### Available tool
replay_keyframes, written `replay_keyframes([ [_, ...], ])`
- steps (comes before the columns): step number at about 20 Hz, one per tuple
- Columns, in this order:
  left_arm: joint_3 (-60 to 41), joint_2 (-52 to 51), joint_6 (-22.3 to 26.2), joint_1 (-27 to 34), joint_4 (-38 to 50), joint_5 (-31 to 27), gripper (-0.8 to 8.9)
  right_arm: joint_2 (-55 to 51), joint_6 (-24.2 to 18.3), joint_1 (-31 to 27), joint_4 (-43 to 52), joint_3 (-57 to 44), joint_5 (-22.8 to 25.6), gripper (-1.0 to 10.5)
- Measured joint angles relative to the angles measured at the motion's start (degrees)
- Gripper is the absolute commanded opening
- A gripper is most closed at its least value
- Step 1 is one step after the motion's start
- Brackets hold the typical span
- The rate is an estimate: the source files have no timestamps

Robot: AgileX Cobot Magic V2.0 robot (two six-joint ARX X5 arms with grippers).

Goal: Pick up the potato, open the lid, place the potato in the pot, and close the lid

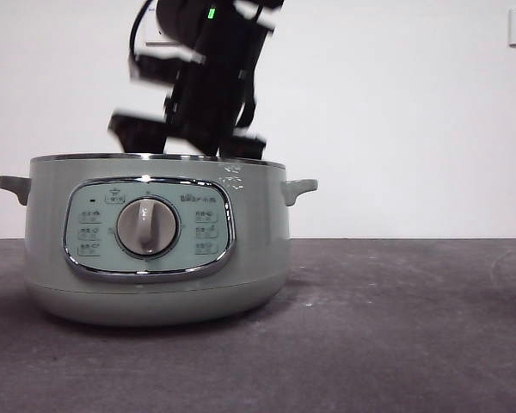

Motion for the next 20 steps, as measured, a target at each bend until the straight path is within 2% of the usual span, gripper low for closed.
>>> replay_keyframes([
  [6,0.0,12.0,0.0,0.0,8.4,1.0,-0.09,-18.9,0.0,-1.9,-11.0,0.1,0.1,4.7],
  [10,0.0,21.4,0.0,0.0,15.6,7.6,-0.09,-29.0,0.1,-2.3,-15.5,0.1,0.2,4.7],
  [13,0.0,27.7,0.0,0.0,20.6,11.2,-0.09,-34.4,0.1,-2.3,-18.3,0.1,0.2,4.7],
  [20,0.0,37.6,-2.2,-0.6,29.1,15.6,-0.09,-41.9,1.8,-2.3,-23.3,0.1,0.3,4.7],
])
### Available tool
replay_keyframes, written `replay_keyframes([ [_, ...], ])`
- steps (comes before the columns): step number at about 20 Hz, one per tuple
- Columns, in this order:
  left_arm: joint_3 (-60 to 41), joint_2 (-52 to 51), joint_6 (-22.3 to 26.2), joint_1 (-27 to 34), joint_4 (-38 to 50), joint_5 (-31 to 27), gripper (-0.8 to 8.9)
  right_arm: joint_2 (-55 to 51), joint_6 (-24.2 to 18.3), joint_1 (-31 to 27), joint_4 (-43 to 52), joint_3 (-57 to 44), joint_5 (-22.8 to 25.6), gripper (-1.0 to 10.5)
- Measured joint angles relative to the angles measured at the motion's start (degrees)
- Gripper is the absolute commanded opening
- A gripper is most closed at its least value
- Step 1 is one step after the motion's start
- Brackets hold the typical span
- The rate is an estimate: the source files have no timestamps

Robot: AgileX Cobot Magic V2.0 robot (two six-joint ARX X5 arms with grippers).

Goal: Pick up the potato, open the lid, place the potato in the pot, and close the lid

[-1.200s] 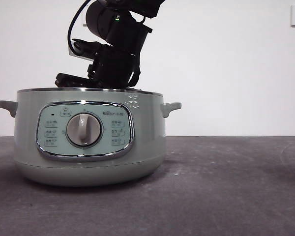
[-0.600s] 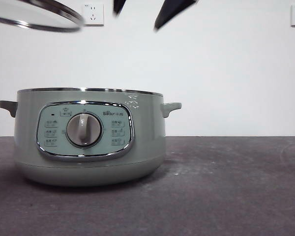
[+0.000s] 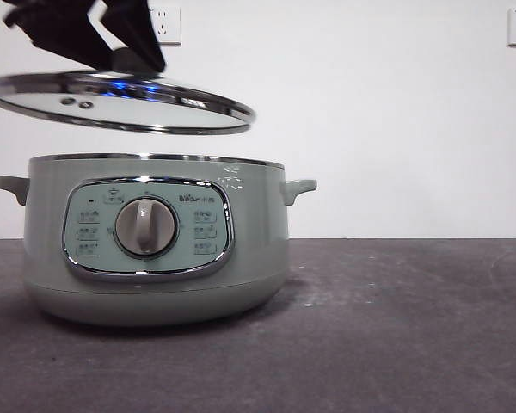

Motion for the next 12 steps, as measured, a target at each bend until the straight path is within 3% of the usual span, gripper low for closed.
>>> replay_keyframes([
  [12,0.0,8.0,-1.9,-0.7,3.1,1.1,-0.09,-2.3,0.8,0.0,-3.3,0.0,0.0,4.7],
])
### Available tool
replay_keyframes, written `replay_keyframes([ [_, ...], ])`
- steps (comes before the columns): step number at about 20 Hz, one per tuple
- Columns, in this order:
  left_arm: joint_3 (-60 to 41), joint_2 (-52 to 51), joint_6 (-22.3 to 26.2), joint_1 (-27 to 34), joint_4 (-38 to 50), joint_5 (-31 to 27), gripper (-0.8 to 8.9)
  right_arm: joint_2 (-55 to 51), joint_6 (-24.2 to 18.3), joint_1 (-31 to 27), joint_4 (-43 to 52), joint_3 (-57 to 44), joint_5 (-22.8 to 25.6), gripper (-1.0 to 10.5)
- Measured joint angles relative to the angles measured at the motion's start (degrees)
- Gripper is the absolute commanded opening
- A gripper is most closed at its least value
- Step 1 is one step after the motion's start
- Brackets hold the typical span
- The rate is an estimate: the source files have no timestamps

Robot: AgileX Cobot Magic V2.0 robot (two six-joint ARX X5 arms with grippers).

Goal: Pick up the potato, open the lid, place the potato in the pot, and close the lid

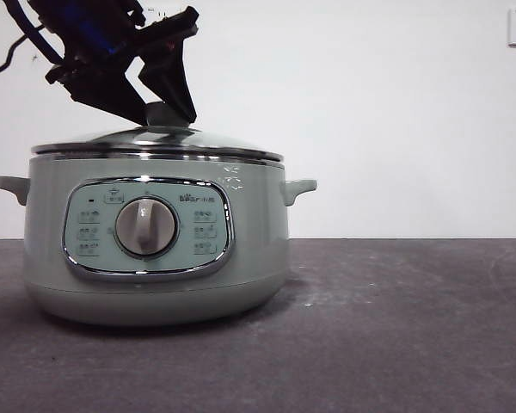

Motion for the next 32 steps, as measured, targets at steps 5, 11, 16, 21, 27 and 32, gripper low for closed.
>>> replay_keyframes([
  [5,0.1,0.2,-0.5,-0.7,-1.2,0.0,-0.09,0.0,0.0,0.0,0.0,0.0,0.0,4.7],
  [11,0.3,0.2,-0.6,-0.8,-1.7,-0.2,0.41,0.0,0.0,0.0,0.0,0.0,0.0,4.7],
  [16,0.3,0.2,-0.7,-0.9,-1.5,-0.3,4.14,0.0,0.0,0.0,-1.3,0.0,0.0,4.7],
  [21,0.5,-1.5,-0.6,-1.1,1.2,-0.3,4.14,0.0,0.0,0.0,-1.8,0.0,2.0,4.7],
  [27,0.5,-13.2,-0.7,-2.8,-7.7,-0.2,4.07,-1.3,1.0,0.0,-3.6,-1.6,7.2,4.0],
  [32,0.5,-24.1,-0.9,-4.1,-16.9,-0.3,-0.05,-11.2,1.5,0.0,5.0,-14.6,7.2,0.6],
])
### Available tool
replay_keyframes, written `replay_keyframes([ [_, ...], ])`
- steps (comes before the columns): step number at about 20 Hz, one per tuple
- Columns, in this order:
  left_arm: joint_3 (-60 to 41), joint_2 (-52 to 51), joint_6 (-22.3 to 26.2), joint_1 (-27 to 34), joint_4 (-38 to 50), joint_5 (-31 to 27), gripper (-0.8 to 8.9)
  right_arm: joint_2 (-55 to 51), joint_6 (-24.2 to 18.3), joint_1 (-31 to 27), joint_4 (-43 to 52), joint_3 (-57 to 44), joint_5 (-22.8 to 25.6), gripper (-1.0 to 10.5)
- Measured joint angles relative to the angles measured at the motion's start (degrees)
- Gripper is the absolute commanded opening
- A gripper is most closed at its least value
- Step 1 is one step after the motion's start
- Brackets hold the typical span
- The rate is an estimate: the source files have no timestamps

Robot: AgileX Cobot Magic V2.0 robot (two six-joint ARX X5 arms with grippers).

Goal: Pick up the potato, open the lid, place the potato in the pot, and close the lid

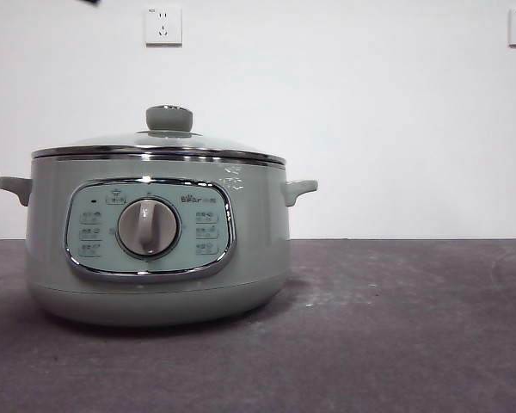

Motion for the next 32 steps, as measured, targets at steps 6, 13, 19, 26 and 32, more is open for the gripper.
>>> replay_keyframes([
  [6,-0.2,-7.8,-0.2,-2.0,-5.7,-7.7,-0.09,-12.8,1.1,0.0,16.8,-21.7,0.1,-0.1],
  [13,-15.4,-20.3,0.5,-10.5,1.6,-14.4,-0.08,-25.4,3.0,0.0,35.0,-46.1,4.5,0.0],
  [19,-17.6,-22.6,0.2,-12.0,-1.8,-14.7,-0.04,-24.5,3.8,0.0,32.9,-47.3,4.4,0.0],
  [26,-17.6,-21.0,-0.2,-12.0,-5.9,-14.7,-0.04,-25.0,4.1,0.0,32.7,-47.3,4.5,0.0],
  [32,-17.7,-22.6,4.3,-9.7,-5.4,-15.5,-0.03,-25.2,4.1,0.0,32.3,-47.3,4.5,0.0],
])
